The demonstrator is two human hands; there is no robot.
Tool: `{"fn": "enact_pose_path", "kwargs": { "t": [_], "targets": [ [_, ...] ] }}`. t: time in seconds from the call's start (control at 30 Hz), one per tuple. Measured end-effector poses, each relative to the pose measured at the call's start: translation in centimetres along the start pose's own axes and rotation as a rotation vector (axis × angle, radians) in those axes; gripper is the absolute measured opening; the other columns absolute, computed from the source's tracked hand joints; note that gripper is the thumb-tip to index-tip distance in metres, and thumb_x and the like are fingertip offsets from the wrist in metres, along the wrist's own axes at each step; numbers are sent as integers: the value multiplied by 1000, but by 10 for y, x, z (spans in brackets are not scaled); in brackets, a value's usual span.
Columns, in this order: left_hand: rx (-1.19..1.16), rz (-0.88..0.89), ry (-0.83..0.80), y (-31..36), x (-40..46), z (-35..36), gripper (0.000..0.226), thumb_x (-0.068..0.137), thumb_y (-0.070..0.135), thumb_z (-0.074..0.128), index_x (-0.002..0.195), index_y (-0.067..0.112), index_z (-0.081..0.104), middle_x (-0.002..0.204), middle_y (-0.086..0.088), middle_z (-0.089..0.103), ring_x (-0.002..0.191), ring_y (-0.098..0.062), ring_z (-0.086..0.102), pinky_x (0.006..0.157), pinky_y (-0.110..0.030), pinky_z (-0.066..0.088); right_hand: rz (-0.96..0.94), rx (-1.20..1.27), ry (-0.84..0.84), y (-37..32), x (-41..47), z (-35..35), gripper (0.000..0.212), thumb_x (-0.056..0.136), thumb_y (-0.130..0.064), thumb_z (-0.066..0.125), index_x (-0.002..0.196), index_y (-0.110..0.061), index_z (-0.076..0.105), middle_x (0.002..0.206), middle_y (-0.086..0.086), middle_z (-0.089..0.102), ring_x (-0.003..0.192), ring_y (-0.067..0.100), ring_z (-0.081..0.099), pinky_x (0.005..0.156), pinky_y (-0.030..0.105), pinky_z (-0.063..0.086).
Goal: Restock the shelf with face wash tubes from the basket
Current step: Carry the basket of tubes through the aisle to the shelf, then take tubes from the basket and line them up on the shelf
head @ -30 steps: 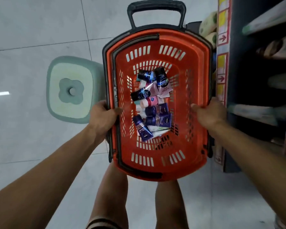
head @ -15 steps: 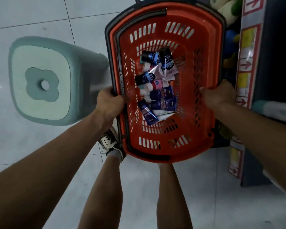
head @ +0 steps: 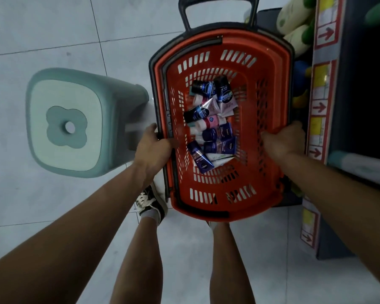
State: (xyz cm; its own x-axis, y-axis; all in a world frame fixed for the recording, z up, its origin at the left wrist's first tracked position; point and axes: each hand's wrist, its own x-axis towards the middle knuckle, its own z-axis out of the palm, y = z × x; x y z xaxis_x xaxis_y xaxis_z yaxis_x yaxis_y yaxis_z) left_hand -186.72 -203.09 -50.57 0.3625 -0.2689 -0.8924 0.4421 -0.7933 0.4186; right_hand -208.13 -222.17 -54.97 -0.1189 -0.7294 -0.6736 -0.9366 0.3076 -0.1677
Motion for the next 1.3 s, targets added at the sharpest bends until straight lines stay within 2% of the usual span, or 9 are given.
{"fn": "enact_pose_path", "kwargs": {
  "t": [0.17, 0.27, 0.33, 0.6, 0.77, 1.0, 1.07, 1.2, 1.3],
  "targets": [
    [131, -9, 26, 34, -42, -6, 66, 97, 19, 68, 155, 15, 38, 99, 22, 56, 61, 19, 60, 52, -1, 43, -34, -122, -10, -12, -52, -21, 75, 74, -49, 68, 134, -9, 47, 130, 17, 51, 120, 37, 53, 101, 51, 50],
    [243, 24, 55, 51, -76, -19, 76, 97, 25, 70, 161, 15, 30, 148, 0, 55, 118, -6, 61, 90, -21, 48, -108, -213, -61, -25, -97, -43, 56, 86, -40, 65, 131, -10, 52, 131, 15, 49, 119, 36, 51, 100, 48, 49],
    [320, 45, 62, 67, -106, -31, 72, 98, 29, 68, 160, 15, 34, 156, -5, 49, 136, -22, 52, 107, -39, 44, -180, -244, -115, -35, -127, -60, 47, 89, -36, 63, 129, -12, 57, 130, 13, 50, 117, 35, 53, 99, 48, 50],
    [482, 110, 54, 119, -246, -80, 51, 99, 27, 60, 148, 17, 52, 150, -2, 56, 132, -23, 57, 112, -34, 42, -364, -166, -143, -87, -249, -152, 29, 96, -33, 59, 119, -16, 65, 121, 3, 61, 103, 24, 61, 86, 34, 50],
    [432, 190, 113, 135, -327, -104, 49, 94, 28, 61, 142, 18, 59, 138, -4, 65, 119, -22, 64, 107, -43, 50, -473, -171, -111, -102, -321, -200, 12, 93, -33, 59, 84, -26, 58, 89, -4, 65, 73, 13, 61, 69, 33, 55],
    [407, 351, 223, 140, -436, -147, 49, 96, 36, 60, 141, 20, 61, 140, 3, 63, 124, -15, 59, 106, -31, 45, -677, -248, -125, -124, -420, -242, 33, 100, -30, 59, 128, -14, 64, 108, 2, 71, 66, 6, 61, 56, 21, 49],
    [410, 370, 251, 137, -459, -162, 51, 91, 35, 60, 139, 19, 63, 139, 2, 65, 123, -16, 60, 106, -34, 47, -727, -257, -124, -133, -447, -248, 30, 100, -29, 59, 127, -16, 64, 109, 2, 71, 66, 5, 62, 54, 19, 48],
    [394, 413, 294, 133, -498, -195, 51, 87, 34, 62, 137, 19, 63, 138, 1, 64, 120, -18, 61, 96, -26, 45, -798, -267, -108, -147, -492, -253, 41, 95, -31, 59, 132, -16, 64, 116, 5, 72, 94, 17, 69, 81, 29, 53],
    [383, 462, 300, 130, -513, -219, 48, 93, 30, 61, 139, 19, 61, 140, 1, 63, 121, -19, 61, 102, -33, 49, -861, -279, -48, -157, -524, -257, 33, 90, -29, 55, 114, -14, 72, 112, 6, 73, 98, 22, 68, 83, 34, 55]
  ]
}}
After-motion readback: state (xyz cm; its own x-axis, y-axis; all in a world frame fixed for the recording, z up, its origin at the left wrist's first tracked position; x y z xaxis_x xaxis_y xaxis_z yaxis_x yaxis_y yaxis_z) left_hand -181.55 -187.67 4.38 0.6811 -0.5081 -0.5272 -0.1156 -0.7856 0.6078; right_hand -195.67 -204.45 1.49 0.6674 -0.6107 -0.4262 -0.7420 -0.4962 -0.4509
